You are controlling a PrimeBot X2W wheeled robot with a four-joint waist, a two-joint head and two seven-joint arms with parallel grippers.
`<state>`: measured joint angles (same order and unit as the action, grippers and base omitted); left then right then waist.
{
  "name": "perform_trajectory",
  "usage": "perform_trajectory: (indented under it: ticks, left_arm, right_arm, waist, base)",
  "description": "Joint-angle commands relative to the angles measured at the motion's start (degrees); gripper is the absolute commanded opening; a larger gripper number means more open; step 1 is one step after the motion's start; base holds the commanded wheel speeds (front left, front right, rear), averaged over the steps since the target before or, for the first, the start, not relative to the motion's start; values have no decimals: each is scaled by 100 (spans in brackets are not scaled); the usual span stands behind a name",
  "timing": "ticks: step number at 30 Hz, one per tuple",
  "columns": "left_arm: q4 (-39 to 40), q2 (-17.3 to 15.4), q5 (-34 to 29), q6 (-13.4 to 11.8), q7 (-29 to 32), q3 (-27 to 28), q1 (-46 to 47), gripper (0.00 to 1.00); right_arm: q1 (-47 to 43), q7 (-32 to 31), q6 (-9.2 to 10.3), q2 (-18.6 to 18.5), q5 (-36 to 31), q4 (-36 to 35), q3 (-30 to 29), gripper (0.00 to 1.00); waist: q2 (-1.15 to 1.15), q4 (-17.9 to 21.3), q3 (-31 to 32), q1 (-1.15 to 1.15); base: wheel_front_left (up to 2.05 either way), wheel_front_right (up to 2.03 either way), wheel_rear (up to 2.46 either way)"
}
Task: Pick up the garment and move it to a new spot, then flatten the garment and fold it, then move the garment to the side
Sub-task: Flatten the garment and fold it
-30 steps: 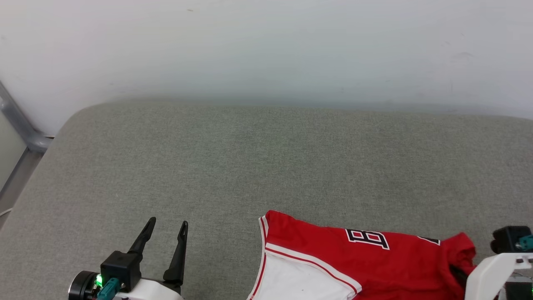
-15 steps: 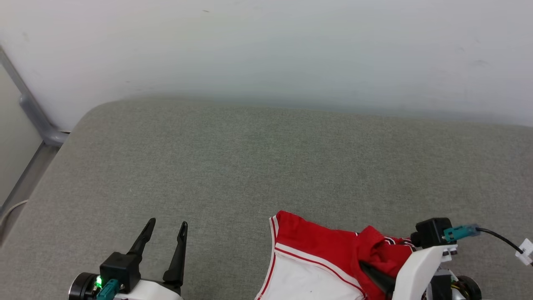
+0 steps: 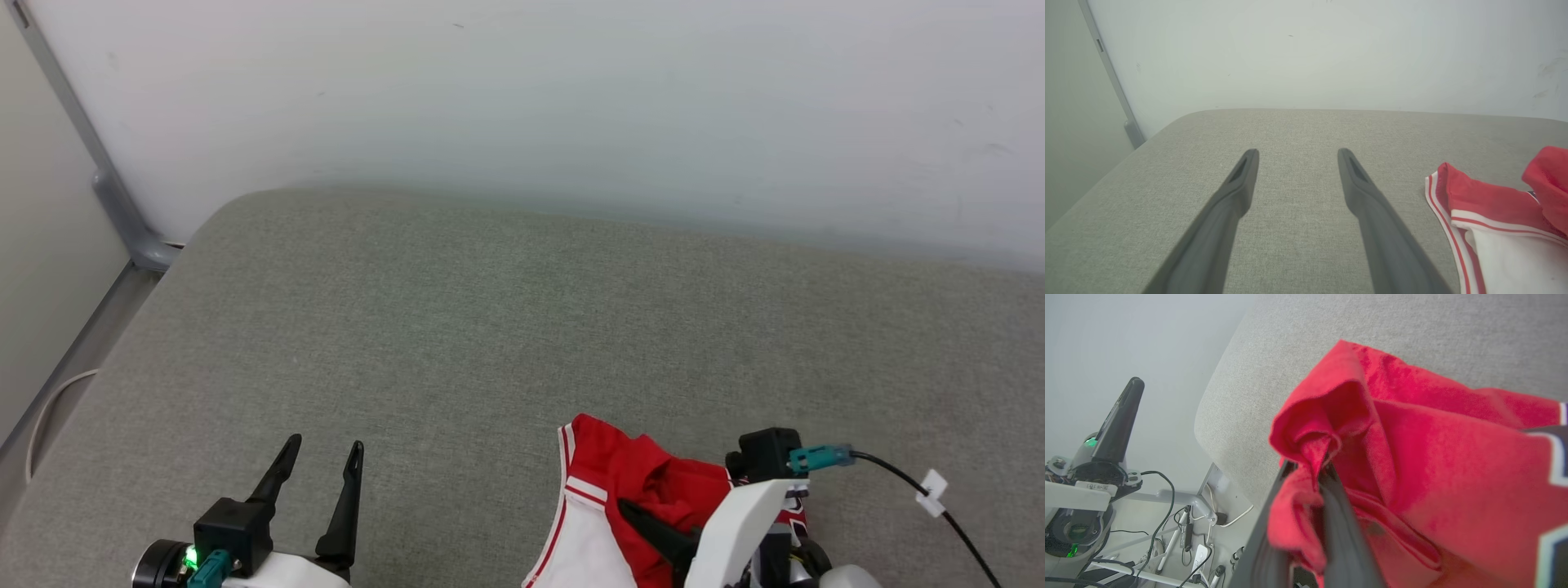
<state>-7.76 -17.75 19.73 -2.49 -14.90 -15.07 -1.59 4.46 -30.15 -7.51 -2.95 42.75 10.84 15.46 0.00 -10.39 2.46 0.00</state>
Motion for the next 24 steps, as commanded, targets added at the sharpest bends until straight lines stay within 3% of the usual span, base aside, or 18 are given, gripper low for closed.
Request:
perform_trajectory:
  ticks: [1, 7, 8, 9, 18, 24]
  left_arm:
    - [-17, -4, -43, 39, -43, -6, 10, 100]
    - [-55, -7, -38, 54, -43, -25, 22, 100]
    - [-59, -6, -38, 54, -43, -23, 20, 100]
    - [-60, -7, -38, 53, -43, -21, 16, 100]
    - [-54, 0, -71, 11, -43, 5, -3, 100]
    - [7, 24, -69, 18, -43, 16, -15, 100]
  right_arm:
    - [135, 147, 5, 12, 73, 170, 83, 0]
    - [602, 830, 4, 11, 132, 1122, 478, 0]
    - [671, 916, 4, 16, 91, 1262, 550, 35]
    - [719, 1002, 4, 12, 58, 1378, 594, 100]
    - [1037, 1181, 4, 11, 535, 1250, 1339, 100]
    - [1320, 1121, 4, 9, 168, 919, 1081, 100]
  waist:
    - [0, -35, 1, 0]
    - [0, -129, -10, 0]
    - [0, -136, -12, 0]
    - [0, -140, -14, 0]
    - [0, -22, 34, 0]
    - [0, 188, 48, 0]
  base:
    - [0, 0, 0]
    - [0, 0, 0]
    - [0, 0, 0]
    - [0, 0, 0]
    - [0, 0, 0]
    - [0, 0, 0]
